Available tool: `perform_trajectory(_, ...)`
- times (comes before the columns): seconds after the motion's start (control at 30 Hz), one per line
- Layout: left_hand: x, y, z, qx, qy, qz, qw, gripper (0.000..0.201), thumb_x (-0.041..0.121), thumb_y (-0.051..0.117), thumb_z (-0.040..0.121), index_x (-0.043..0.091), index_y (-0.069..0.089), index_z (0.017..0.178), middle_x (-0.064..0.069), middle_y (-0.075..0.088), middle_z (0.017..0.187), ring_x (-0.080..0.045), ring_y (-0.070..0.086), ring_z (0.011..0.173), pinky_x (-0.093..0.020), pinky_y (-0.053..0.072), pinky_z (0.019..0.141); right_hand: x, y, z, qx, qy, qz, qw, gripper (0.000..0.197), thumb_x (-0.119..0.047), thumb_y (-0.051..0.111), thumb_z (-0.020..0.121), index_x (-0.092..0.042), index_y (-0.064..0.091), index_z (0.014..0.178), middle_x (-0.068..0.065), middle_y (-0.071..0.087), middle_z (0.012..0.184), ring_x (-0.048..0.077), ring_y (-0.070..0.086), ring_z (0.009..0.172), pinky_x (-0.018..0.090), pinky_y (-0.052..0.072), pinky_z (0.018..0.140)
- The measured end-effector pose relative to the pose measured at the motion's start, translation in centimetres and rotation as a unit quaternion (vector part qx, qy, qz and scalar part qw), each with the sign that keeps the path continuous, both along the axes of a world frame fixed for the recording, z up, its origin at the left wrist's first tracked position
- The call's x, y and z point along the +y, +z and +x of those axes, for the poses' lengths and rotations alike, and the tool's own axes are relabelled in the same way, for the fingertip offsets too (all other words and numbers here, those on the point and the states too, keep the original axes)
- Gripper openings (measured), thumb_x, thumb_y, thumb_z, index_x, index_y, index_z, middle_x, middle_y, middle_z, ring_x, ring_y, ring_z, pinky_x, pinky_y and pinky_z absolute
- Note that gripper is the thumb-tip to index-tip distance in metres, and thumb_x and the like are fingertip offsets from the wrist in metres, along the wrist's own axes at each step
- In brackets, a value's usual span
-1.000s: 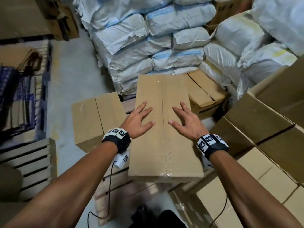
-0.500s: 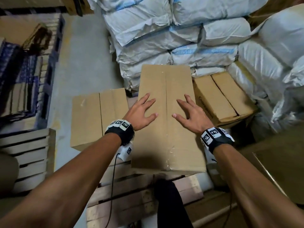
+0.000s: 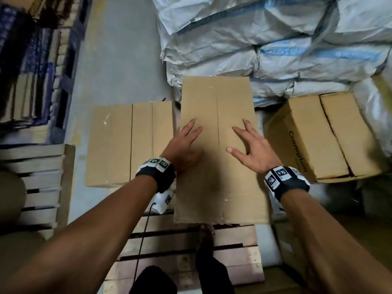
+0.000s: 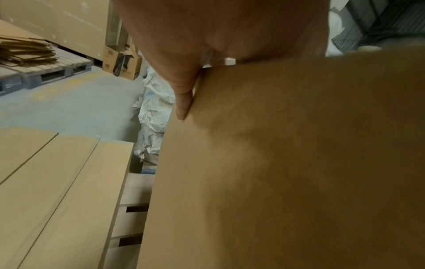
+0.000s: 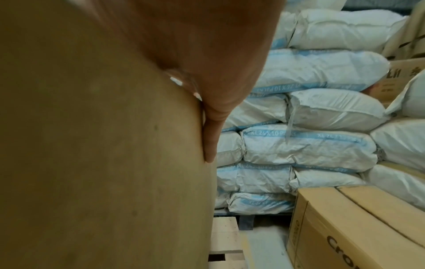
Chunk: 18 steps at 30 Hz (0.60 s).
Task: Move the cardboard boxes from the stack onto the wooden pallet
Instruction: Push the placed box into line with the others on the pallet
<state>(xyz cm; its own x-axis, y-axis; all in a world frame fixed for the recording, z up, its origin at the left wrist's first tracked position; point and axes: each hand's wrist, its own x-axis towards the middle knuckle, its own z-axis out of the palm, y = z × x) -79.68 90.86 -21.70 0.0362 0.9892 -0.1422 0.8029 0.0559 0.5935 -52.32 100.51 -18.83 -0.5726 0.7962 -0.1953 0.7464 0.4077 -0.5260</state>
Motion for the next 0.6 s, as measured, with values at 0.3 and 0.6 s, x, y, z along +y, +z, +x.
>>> perform_trajectory(0.3,3.7,-12.5,-5.0,-0.040,-0.009,-0.018,0.999,0.090,0.068,0.051,0.092,0.020,0.026,0.164,-0.001,0.003,0.176,-0.031,0.009,0.161,-0.059,0.022,0.125,3.7,-11.0,-4.5,-0.011,-0.003,-0.014,1.000,0.079,-0.061,0.072,0.090,-0.035,0.042,0.158,-0.007,0.010,0.176,0.014,0.024,0.158,0.024,0.013,0.122)
perform_trajectory(0.6,5.2,-24.1,-8.6,-0.067,-0.011,-0.051,0.996,0.104,0.073,0.051,0.080,0.021,0.022,0.165,0.005,-0.004,0.175,-0.036,0.005,0.160,-0.058,0.018,0.127,4.8,-22.6,-8.1,-0.022,-0.020,-0.003,1.000,0.075,-0.055,0.074,0.091,-0.038,0.042,0.157,-0.008,0.012,0.175,0.014,0.025,0.157,0.027,0.016,0.123)
